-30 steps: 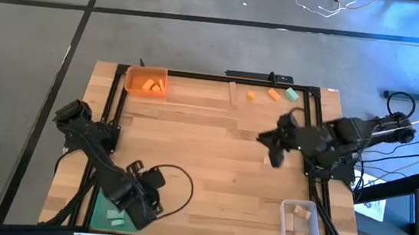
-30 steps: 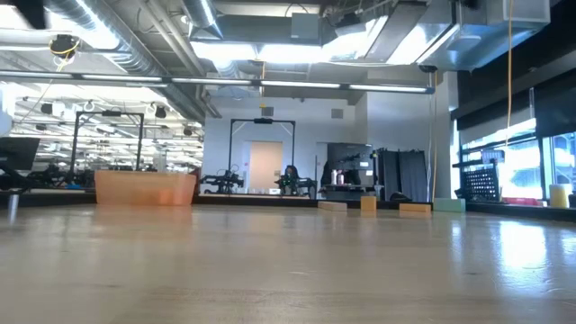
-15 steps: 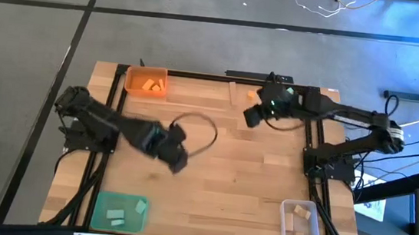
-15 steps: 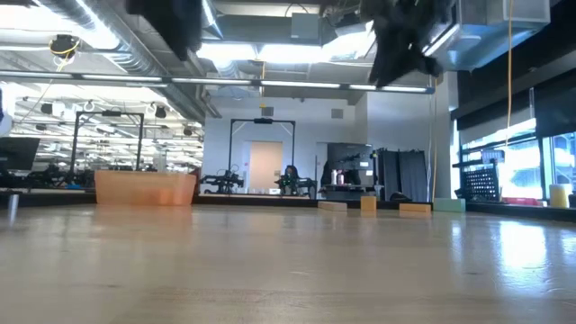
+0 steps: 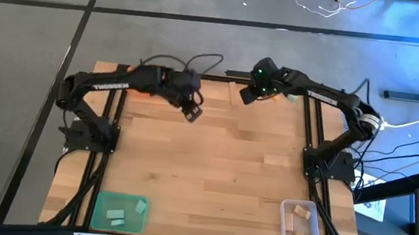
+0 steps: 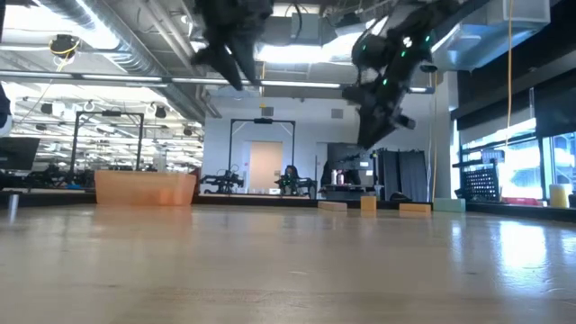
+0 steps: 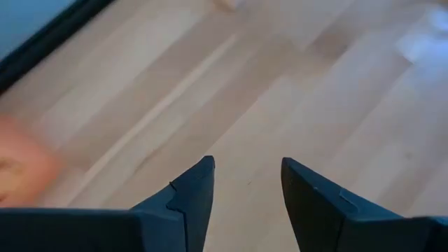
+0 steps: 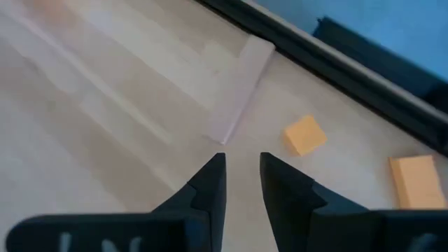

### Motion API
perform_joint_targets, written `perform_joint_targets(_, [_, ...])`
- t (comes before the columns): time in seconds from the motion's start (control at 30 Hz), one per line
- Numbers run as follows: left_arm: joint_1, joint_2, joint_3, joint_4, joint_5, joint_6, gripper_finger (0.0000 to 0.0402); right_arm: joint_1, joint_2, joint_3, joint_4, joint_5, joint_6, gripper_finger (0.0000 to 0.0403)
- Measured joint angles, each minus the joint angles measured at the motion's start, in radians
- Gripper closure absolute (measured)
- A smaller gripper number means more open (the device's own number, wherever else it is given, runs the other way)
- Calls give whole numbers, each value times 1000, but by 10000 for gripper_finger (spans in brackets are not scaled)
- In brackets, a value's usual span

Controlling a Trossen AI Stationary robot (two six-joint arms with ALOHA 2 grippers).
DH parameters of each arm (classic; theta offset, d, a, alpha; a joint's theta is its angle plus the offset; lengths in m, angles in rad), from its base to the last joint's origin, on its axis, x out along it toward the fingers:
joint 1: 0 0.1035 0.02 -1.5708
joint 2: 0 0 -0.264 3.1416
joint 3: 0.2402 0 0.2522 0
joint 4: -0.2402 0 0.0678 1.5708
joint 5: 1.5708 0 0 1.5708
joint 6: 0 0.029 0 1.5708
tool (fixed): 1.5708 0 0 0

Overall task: Sort & place blocks by color
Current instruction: Put the brown block into the transparent bin

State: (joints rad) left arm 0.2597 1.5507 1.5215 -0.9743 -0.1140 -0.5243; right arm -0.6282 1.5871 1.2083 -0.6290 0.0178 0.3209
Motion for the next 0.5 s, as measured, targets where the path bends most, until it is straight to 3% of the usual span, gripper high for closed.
perform_joint_targets(0.17, [132,24,0,129,163,132,245,-39,69,0,49,-35,-1,315])
perform_joint_targets(0.5, [338,136,-1,197,301,316,245,-64,97,0,144,-46,67,315])
